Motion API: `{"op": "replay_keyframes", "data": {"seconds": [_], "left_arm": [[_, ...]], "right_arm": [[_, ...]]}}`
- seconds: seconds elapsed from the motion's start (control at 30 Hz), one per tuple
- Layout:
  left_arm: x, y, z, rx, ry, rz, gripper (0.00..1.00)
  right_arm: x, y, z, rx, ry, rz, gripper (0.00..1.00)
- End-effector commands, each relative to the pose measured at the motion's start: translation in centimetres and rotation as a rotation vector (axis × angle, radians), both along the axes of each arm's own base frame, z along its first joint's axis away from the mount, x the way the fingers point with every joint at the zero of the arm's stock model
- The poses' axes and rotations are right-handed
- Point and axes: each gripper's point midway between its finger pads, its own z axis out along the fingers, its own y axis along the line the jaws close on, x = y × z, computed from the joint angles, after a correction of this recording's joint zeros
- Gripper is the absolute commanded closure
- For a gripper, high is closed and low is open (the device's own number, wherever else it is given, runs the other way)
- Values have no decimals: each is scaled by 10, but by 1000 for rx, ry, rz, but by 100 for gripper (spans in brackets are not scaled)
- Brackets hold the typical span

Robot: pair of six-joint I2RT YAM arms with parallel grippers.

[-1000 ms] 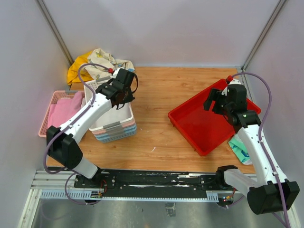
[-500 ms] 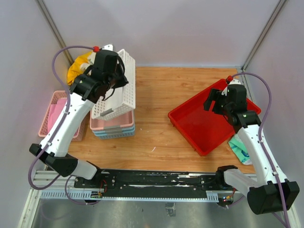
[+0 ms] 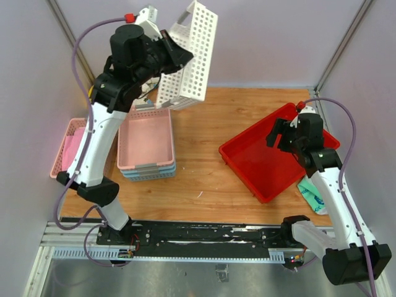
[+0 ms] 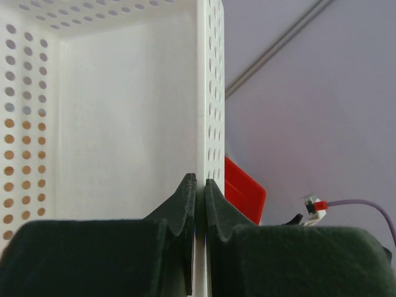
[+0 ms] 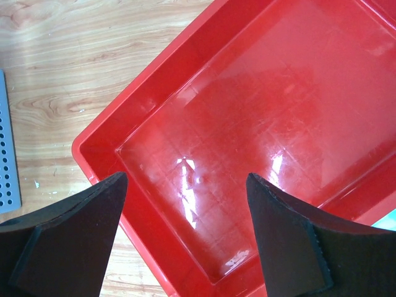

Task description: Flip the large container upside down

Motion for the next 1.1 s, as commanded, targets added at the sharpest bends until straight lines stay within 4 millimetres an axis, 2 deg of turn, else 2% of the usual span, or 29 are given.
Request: {"op": "replay_keyframes", "data": {"seconds": [0.0,0.17,0.27,0.47,0.67,0.83,0.9,1.07], "left_arm": [[15,-63,1,-140,-40,-247,100],[44,-102,-13,-252,-24,-415,100],[65,-112,-38,-362,51,-524,100],[100,-114,-91,-500,181,-567,100],[123,-110,-164,-554,349,-539,100],[133,-105,-216,-587,455,-524,100],[134,-102,-230,-605,490,-528,100],[145,-82,-272,-604,568,-450,100]], "right_arm": [[-11,-4,-2,-18,7,-13,20],[-18,-6,-2,-24,5,-15,20],[-23,-7,-2,-30,12,-16,20],[-27,-9,-5,-38,20,-15,20],[-22,-5,-6,-25,32,-4,20],[-18,-2,-9,-19,42,3,20],[-18,-2,-9,-16,42,4,20],[-17,-1,-6,-12,36,5,20]]}}
